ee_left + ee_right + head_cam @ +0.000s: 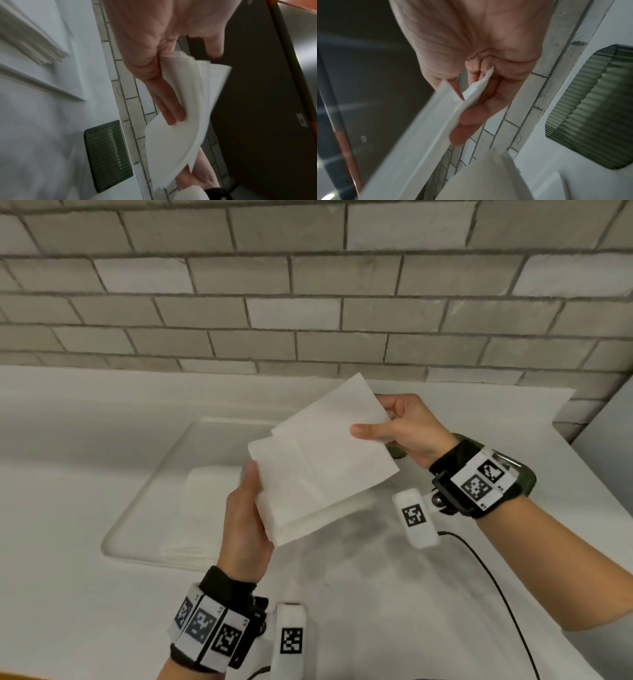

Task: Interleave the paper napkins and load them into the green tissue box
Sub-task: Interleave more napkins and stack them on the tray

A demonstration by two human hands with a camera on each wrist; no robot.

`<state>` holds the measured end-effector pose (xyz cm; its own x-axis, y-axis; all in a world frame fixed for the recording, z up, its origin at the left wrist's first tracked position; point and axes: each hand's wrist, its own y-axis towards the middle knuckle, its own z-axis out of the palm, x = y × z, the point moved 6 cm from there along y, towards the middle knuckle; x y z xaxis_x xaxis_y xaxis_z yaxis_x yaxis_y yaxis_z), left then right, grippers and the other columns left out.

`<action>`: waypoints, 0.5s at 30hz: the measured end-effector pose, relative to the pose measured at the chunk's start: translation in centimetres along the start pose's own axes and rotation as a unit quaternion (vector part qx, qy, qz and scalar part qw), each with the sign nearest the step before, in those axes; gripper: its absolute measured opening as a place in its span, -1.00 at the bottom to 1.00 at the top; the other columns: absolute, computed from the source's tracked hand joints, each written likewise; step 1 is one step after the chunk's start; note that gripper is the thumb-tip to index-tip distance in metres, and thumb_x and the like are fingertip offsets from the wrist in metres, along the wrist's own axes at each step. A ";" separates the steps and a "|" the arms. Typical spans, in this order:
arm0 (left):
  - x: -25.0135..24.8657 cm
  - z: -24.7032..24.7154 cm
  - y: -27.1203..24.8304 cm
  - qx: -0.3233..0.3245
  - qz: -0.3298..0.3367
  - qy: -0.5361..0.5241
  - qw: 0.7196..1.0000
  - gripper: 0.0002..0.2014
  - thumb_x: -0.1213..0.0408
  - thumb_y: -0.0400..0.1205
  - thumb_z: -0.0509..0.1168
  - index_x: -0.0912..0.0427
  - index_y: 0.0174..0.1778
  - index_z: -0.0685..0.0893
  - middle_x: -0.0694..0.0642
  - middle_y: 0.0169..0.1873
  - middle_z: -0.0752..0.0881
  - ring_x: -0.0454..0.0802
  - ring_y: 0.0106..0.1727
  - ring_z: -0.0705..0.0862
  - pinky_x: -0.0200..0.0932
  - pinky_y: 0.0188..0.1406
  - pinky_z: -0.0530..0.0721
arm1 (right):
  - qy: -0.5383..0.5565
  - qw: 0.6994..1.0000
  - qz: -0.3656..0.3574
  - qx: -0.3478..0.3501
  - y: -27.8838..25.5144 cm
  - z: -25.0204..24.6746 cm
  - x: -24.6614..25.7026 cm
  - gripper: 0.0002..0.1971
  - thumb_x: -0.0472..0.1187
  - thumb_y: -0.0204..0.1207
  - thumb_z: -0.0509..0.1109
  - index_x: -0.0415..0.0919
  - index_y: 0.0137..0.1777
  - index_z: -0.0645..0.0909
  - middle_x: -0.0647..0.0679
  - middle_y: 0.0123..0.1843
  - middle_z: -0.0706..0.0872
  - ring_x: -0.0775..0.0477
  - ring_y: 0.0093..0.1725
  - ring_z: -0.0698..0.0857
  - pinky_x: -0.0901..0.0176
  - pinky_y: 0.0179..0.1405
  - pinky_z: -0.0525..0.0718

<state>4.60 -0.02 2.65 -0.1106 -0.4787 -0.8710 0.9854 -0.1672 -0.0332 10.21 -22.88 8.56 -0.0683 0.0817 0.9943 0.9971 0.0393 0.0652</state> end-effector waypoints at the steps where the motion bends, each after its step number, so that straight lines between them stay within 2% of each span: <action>1: -0.1 0.2 -0.1 -0.011 0.009 0.024 1.000 -0.52 -0.03 0.64 0.26 0.30 0.25 0.73 0.26 0.17 0.81 0.13 0.21 0.79 0.06 0.19 0.75 | -0.004 1.000 -0.002 -0.009 -0.1 0.0 -0.3 -0.59 -0.43 0.34 0.58 -0.31 0.22 0.71 -0.14 0.09 0.83 -0.08 0.04 0.83 0.10 -0.03 0.81; 3: -0.1 0.0 -0.3 -0.042 0.030 0.068 0.996 -0.70 0.24 0.61 0.34 0.39 0.12 0.77 0.29 0.06 0.84 0.19 0.10 0.82 0.05 0.06 0.79 | -0.005 1.000 0.009 -0.025 -0.4 0.1 -0.8 -0.72 -0.34 0.42 0.56 -0.30 0.13 0.74 -0.14 0.03 0.85 -0.06 -0.04 0.84 0.09 -0.08 0.81; 4: 0.0 -0.1 -0.4 -0.047 0.036 0.079 0.995 -0.75 0.31 0.63 0.33 0.41 0.10 0.77 0.29 0.04 0.85 0.20 0.08 0.83 0.01 0.02 0.80 | -0.006 0.999 0.022 -0.030 -0.6 0.1 -1.0 -0.79 -0.26 0.47 0.53 -0.31 0.08 0.76 -0.15 0.00 0.85 -0.05 -0.08 0.84 0.11 -0.13 0.80; 6: 0.0 -0.3 -0.6 -0.051 0.042 0.086 0.994 -0.81 0.39 0.67 0.30 0.37 0.08 0.78 0.25 0.00 0.86 0.15 0.04 0.84 -0.06 -0.03 0.83 | -0.021 0.998 0.045 -0.024 -0.9 0.0 -1.2 -0.77 -0.15 0.56 0.45 -0.35 -0.01 0.77 -0.16 -0.06 0.86 -0.04 -0.13 0.83 0.15 -0.23 0.79; 8: -0.1 -0.5 -0.7 -0.050 0.047 0.094 0.993 -0.82 0.42 0.68 0.29 0.34 0.11 0.77 0.22 0.02 0.86 0.11 0.05 0.84 -0.09 -0.02 0.83 | -0.049 0.998 0.050 0.001 -1.2 -0.1 -1.0 -0.73 -0.13 0.58 0.42 -0.38 -0.04 0.77 -0.13 -0.12 0.87 -0.02 -0.15 0.83 0.17 -0.27 0.80; 11: -0.2 -0.2 -0.8 -0.034 0.050 0.090 0.994 -0.75 0.39 0.65 0.32 0.38 0.20 0.74 0.24 0.09 0.84 0.14 0.12 0.82 -0.04 0.08 0.82 | -0.052 0.998 0.031 0.027 -1.5 -0.1 -0.6 -0.84 -0.20 0.56 0.43 -0.29 -0.08 0.78 -0.03 -0.19 0.87 0.04 -0.21 0.83 0.18 -0.24 0.81; 15: -0.5 0.3 -0.8 -0.025 0.039 0.061 0.997 -0.70 0.27 0.57 0.34 0.36 0.14 0.76 0.24 0.08 0.84 0.14 0.12 0.82 -0.06 0.00 0.81 | -0.046 0.998 0.018 0.027 -1.5 -0.3 -0.4 -0.86 -0.27 0.55 0.43 -0.34 -0.05 0.77 -0.06 -0.19 0.87 0.02 -0.21 0.84 0.19 -0.18 0.81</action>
<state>3.87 0.10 3.22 -0.0195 -0.3801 -0.9247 0.9959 -0.0895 0.0158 8.79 -23.31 8.09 -0.0381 0.1749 0.9838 0.9959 0.0875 0.0230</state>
